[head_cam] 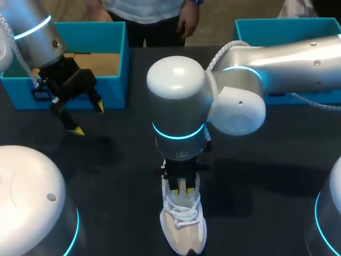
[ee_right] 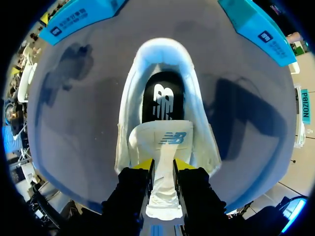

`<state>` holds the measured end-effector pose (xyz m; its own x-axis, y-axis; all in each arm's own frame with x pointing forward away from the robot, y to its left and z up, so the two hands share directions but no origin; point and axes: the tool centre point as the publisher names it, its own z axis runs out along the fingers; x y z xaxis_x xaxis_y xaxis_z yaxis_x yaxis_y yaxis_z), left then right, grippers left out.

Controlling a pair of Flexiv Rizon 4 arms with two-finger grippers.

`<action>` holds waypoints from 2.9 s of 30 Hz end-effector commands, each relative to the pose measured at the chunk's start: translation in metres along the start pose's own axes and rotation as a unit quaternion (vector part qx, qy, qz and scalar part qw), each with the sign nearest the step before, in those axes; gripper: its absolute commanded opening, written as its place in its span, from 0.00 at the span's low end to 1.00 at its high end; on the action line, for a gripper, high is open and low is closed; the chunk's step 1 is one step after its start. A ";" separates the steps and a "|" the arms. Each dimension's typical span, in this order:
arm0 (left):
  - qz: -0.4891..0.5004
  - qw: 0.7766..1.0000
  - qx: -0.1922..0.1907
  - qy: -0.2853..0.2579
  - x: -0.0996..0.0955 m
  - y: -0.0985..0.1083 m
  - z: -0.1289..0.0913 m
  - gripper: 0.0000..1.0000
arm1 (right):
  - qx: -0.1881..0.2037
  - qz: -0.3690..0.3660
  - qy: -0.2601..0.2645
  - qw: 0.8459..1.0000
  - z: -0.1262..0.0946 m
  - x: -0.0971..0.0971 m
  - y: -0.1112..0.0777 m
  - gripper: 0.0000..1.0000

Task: Take the shoe out of the shoebox, open the shoe tongue, remove and reinsert the insole, then place the shoe into the shoebox

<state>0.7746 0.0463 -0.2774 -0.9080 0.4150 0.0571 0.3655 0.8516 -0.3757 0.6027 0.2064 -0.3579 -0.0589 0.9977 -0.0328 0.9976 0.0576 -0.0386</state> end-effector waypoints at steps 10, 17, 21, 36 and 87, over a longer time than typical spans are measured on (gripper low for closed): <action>0.000 1.000 -0.002 0.000 0.000 0.000 0.000 1.00 | -0.054 -0.057 -0.001 0.997 -0.049 0.002 0.001 0.31; 0.000 1.000 -0.002 0.000 0.000 0.000 0.000 1.00 | -0.053 -0.192 -0.008 0.980 -0.069 -0.003 0.016 0.82; 0.000 1.000 -0.002 0.000 0.000 0.000 0.000 1.00 | -0.054 -0.309 0.009 0.949 -0.077 -0.002 0.027 1.00; 0.000 1.000 -0.002 0.000 0.000 0.000 0.000 1.00 | -0.051 -0.546 0.085 0.832 -0.090 0.003 0.031 1.00; 0.000 1.000 -0.002 0.000 0.000 0.000 0.000 1.00 | -0.071 -0.667 -0.019 0.741 -0.018 -0.011 0.131 1.00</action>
<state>0.7746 0.0463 -0.2775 -0.9080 0.4149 0.0572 0.3655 0.8516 -0.3757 0.7335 0.2040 -0.3388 -0.9948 0.0474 -0.0897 0.0442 0.9983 0.0370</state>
